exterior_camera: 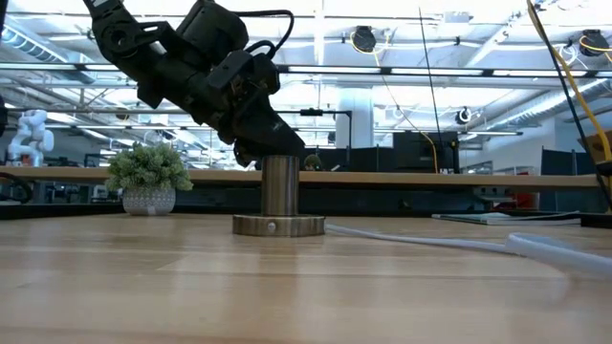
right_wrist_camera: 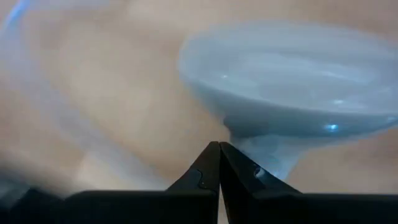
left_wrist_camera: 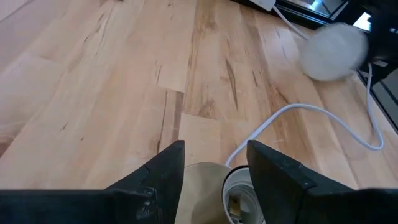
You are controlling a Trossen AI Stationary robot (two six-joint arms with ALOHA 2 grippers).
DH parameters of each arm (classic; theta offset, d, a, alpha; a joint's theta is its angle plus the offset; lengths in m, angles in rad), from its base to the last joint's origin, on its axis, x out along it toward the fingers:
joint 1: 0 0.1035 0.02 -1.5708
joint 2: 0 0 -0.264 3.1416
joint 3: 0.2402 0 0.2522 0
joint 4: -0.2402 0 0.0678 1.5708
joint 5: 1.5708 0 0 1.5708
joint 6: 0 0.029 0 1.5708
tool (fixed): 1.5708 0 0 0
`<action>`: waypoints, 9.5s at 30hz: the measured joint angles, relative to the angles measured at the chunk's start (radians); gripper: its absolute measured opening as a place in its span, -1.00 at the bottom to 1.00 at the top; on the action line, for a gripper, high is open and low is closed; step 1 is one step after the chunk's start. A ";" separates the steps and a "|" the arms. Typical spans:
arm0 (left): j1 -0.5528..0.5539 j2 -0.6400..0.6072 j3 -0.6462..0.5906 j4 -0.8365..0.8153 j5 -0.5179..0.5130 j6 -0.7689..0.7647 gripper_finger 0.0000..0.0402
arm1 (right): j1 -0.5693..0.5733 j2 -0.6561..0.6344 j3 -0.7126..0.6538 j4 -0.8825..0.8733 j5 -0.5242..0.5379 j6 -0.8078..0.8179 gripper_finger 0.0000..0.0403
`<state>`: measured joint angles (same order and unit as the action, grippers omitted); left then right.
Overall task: Screw lightbulb
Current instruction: Insert the white light bulb into the gold lamp
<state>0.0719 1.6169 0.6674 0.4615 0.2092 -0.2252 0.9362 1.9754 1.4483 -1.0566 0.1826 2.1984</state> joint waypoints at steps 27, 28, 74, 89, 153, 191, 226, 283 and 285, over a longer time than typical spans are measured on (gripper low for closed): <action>0.018 0.000 0.000 -0.027 0.000 0.033 -0.11 | -0.060 -0.163 0.000 0.007 -0.169 0.012 -0.77; 0.018 0.000 0.000 -0.033 0.003 0.038 -0.11 | -0.056 -0.163 0.000 0.010 -0.174 0.015 -0.74; 0.005 0.000 0.000 -0.049 0.029 0.044 -0.11 | 0.042 -0.017 0.046 -0.415 -0.236 -0.013 -0.57; 0.003 0.000 0.000 -0.049 0.029 0.044 -0.11 | 0.023 -0.032 0.076 -0.147 -0.163 -0.057 -0.26; -0.016 0.000 -0.001 -0.057 0.037 0.043 -0.11 | -0.121 0.039 0.066 -0.260 -0.006 -0.254 0.48; -0.024 0.000 0.000 -0.072 0.044 0.052 -0.11 | -0.242 0.021 -0.281 -0.101 0.264 -0.100 -0.35; -0.211 -0.582 0.000 -0.459 -0.240 0.146 -0.11 | -0.741 -0.165 -0.282 1.100 0.232 -1.691 -0.35; 0.036 -0.237 -0.415 0.451 0.009 -0.013 -0.31 | -0.889 -0.156 -0.785 2.221 -0.084 -1.840 -0.34; 0.033 -0.200 -0.387 0.454 0.009 -0.011 -0.32 | -0.888 -0.156 -0.785 2.221 -0.083 -1.814 -0.29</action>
<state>0.1052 1.4165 0.2802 0.9151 0.2180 -0.2366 0.0479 1.8198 0.6634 1.1648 0.0994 0.3843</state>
